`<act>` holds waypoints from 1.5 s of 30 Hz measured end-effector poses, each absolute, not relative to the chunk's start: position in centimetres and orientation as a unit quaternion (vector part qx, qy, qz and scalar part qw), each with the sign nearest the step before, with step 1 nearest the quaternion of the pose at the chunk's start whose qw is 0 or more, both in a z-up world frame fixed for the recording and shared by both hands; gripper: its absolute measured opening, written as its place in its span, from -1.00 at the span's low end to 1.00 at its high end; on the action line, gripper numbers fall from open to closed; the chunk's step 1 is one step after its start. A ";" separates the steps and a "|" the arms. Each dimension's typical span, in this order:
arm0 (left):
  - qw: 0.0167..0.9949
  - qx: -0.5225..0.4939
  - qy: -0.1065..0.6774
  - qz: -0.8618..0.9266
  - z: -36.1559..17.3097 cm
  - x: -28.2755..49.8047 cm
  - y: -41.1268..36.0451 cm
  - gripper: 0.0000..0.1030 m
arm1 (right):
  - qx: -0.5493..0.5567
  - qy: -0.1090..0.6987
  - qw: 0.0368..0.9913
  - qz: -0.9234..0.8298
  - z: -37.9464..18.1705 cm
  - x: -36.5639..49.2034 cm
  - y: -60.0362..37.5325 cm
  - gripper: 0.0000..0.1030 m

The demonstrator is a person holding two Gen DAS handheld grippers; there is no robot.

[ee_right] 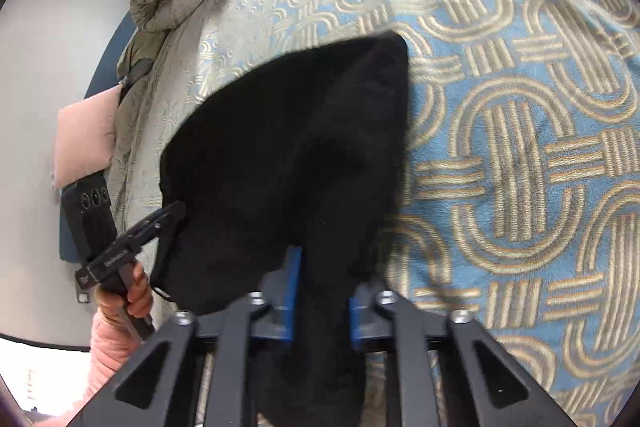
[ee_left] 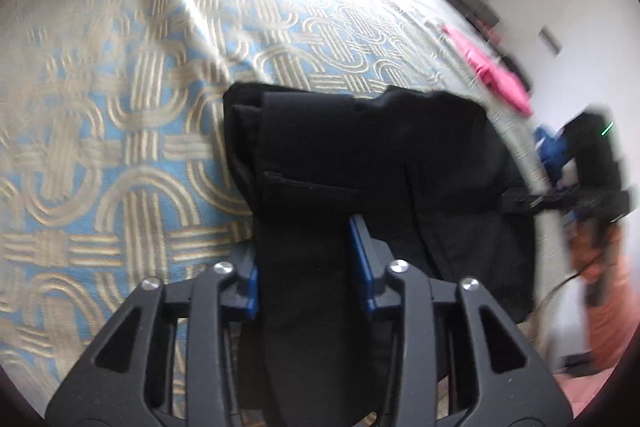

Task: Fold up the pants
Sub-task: 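Grasp the folded trousers with the left gripper while the right gripper grasps beside it, then lift and carry the folded trousers with both grippers toward the pink cloth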

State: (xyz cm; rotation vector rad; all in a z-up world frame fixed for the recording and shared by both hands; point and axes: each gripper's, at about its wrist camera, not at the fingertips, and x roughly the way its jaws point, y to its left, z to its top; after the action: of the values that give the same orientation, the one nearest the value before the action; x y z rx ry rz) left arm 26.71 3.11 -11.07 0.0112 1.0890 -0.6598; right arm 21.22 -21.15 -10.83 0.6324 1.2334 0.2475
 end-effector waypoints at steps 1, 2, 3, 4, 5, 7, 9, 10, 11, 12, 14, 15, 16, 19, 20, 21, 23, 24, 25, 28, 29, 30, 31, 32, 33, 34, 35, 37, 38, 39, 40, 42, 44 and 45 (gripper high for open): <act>0.812 0.029 0.498 -0.302 -10.3 26.1 2.4 -0.39 | 0.285 0.559 0.770 0.115 -9.9 21.2 -20.9 -0.78; 0.816 0.041 0.491 -0.301 -9.8 25.8 1.9 -0.41 | 0.275 0.552 0.779 0.115 -9.0 21.2 -20.5 -0.79; 0.822 0.058 0.479 -0.302 -8.8 25.2 1.2 -0.43 | 0.262 0.546 0.787 0.116 -8.0 21.1 -20.1 -0.79; 0.825 0.066 0.472 -0.304 -8.2 25.0 0.8 -0.44 | 0.244 0.540 0.797 0.114 -6.7 21.0 -19.5 -0.79; 0.827 0.072 0.466 -0.306 -7.5 24.7 0.4 -0.45 | 0.235 0.538 0.802 0.112 -6.2 21.0 -19.2 -0.79; 0.830 0.081 0.453 -0.314 -6.1 24.1 -0.5 -0.45 | 0.215 0.529 0.814 0.107 -4.5 20.6 -18.6 -0.80; 0.835 0.093 0.438 -0.321 -4.7 23.5 -1.8 -0.45 | 0.208 0.520 0.821 0.106 -3.4 20.0 -18.8 -0.80; 0.836 0.096 0.432 -0.325 -4.2 23.3 -2.4 -0.45 | 0.209 0.512 0.826 0.106 -2.6 19.5 -19.3 -0.80; 0.836 0.098 0.428 -0.329 -3.7 23.2 -2.9 -0.45 | 0.211 0.506 0.829 0.105 -2.2 19.1 -19.8 -0.80; 0.835 0.098 0.423 -0.337 -3.0 22.9 -3.3 -0.45 | 0.216 0.498 0.834 0.102 -1.5 18.3 -20.7 -0.80; 0.834 0.102 0.415 -0.350 -2.1 22.4 -4.8 -0.45 | 0.223 0.486 0.839 0.097 -0.8 17.3 -22.2 -0.80; 0.833 0.106 0.410 -0.356 -1.6 22.2 -5.7 -0.45 | 0.225 0.479 0.843 0.092 -0.2 16.5 -22.9 -0.80; 0.832 0.112 0.405 -0.363 -1.1 21.9 -6.7 -0.45 | 0.227 0.471 0.848 0.085 0.4 15.6 -23.8 -0.80; 0.824 0.135 0.389 -0.388 0.4 20.6 -10.6 -0.45 | 0.228 0.451 0.861 0.060 2.0 12.7 -26.4 -0.80; 0.822 0.142 0.385 -0.396 0.8 20.2 -12.0 -0.45 | 0.227 0.447 0.864 0.053 2.3 12.1 -26.9 -0.80; 0.816 0.154 0.378 -0.409 1.4 19.7 -14.2 -0.45 | 0.227 0.440 0.868 0.042 2.8 11.2 -27.9 -0.80; 0.806 0.175 0.365 -0.431 2.4 18.7 -17.8 -0.45 | 0.227 0.425 0.876 0.018 3.5 8.9 -30.0 -0.80; 0.801 0.186 0.356 -0.443 2.8 18.1 -19.6 -0.45 | 0.232 0.414 0.880 0.000 3.9 7.2 -31.4 -0.80; 0.796 0.195 0.349 -0.453 3.3 17.6 -21.2 -0.45 | 0.237 0.407 0.882 -0.009 4.2 6.3 -32.3 -0.80; 0.780 0.214 0.331 -0.486 4.7 16.3 -26.9 -0.45 | 0.268 0.368 0.889 -0.057 5.3 1.8 -36.8 -0.80; 0.776 0.219 0.325 -0.494 5.1 15.9 -28.5 -0.45 | 0.276 0.355 0.890 -0.071 5.6 0.4 -38.1 -0.80; 0.770 0.227 0.317 -0.505 5.6 15.3 -30.4 -0.45 | 0.281 0.347 0.891 -0.081 5.9 -0.4 -39.0 -0.80; 0.764 0.234 0.306 -0.517 6.1 14.5 -32.5 -0.45 | 0.290 0.333 0.892 -0.097 6.3 -1.9 -40.5 -0.80; 0.759 0.239 0.296 -0.529 6.7 13.7 -34.6 -0.45 | 0.298 0.319 0.893 -0.112 6.8 -3.3 -42.2 -0.80; 0.753 0.241 0.291 -0.539 7.1 13.1 -36.2 -0.45 | 0.302 0.312 0.893 -0.122 7.2 -4.2 -42.9 -0.80; 0.749 0.242 0.287 -0.546 7.4 12.6 -37.6 -0.45 | 0.306 0.300 0.893 -0.138 7.8 -5.7 -44.4 -0.80; 0.741 0.244 0.282 -0.558 7.7 11.8 -39.7 -0.45 | 0.307 0.292 0.893 -0.150 8.3 -6.7 -45.5 -0.80; 0.730 0.249 0.278 -0.573 8.2 10.9 -42.6 -0.45 | 0.304 0.274 0.894 -0.181 9.5 -9.4 -48.0 -0.80; 0.724 0.252 0.277 -0.579 8.3 10.5 -44.0 -0.45 | 0.303 0.270 0.894 -0.189 9.9 -10.2 -48.8 -0.80; 0.716 0.256 0.278 -0.587 8.3 10.0 -46.0 -0.45 | 0.304 0.263 0.894 -0.200 10.2 -11.2 -49.9 -0.79; 0.712 0.259 0.279 -0.590 8.3 9.6 -46.9 -0.45 | 0.307 0.257 0.892 -0.212 10.4 -12.3 -51.0 -0.79; 0.700 0.269 0.285 -0.597 7.8 9.0 -50.0 -0.44 | 0.317 0.252 0.885 -0.230 10.1 -13.8 -52.9 -0.79; 0.693 0.283 0.287 -0.597 6.9 8.4 -52.2 -0.44 | 0.332 0.251 0.875 -0.247 9.1 -15.2 -55.1 -0.79; 0.692 0.294 0.287 -0.594 6.3 8.2 -53.7 -0.43 | 0.337 0.252 0.872 -0.251 8.7 -15.5 -55.6 -0.79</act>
State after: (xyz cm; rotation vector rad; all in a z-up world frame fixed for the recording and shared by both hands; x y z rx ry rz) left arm 8.17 -53.70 6.26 0.6567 0.6411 -1.3278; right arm -15.45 -55.65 8.71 0.7034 0.5262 -0.5248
